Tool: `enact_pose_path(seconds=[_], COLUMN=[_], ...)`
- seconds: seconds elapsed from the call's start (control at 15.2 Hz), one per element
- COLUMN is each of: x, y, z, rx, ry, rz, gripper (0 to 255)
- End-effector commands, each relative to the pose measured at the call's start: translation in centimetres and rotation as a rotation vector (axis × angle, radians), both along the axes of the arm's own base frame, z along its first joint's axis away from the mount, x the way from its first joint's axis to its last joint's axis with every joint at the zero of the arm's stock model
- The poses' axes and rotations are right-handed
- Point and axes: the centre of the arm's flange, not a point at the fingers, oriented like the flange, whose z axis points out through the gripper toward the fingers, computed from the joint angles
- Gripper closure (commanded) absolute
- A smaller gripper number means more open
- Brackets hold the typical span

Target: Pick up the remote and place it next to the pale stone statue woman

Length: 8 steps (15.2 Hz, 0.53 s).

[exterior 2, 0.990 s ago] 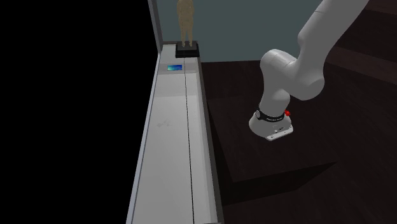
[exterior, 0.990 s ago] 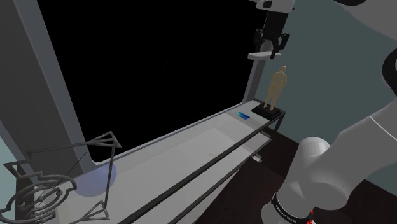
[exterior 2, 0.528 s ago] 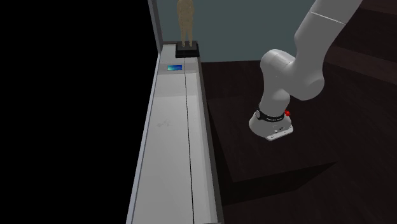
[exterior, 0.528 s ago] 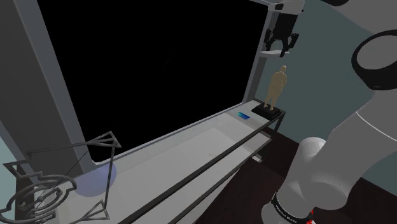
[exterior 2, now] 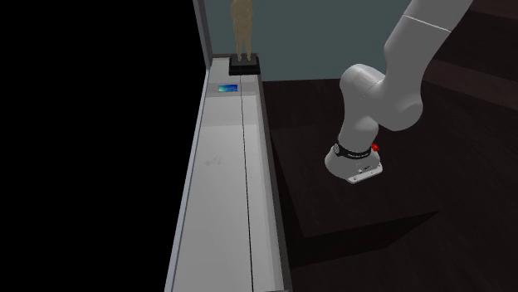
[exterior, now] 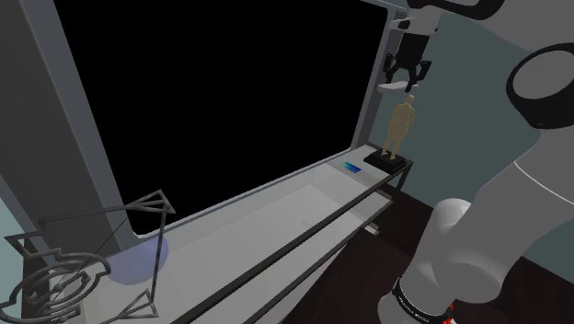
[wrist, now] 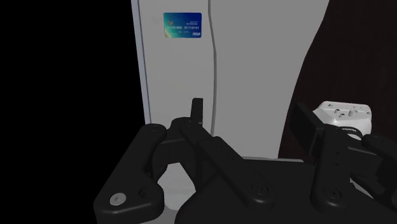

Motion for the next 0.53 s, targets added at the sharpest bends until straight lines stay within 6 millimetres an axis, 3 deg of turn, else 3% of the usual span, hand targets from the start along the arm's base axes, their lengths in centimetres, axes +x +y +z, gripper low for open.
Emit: enact_pose_path(seconds=[0.0, 0.46], x=[-0.1, -0.1], y=[0.1, 0.1], z=[-1.0, -4.7], rx=[-0.001, -0.001], ry=[-0.001, -0.001], rz=[0.0, 0.0], gripper=[255, 255])
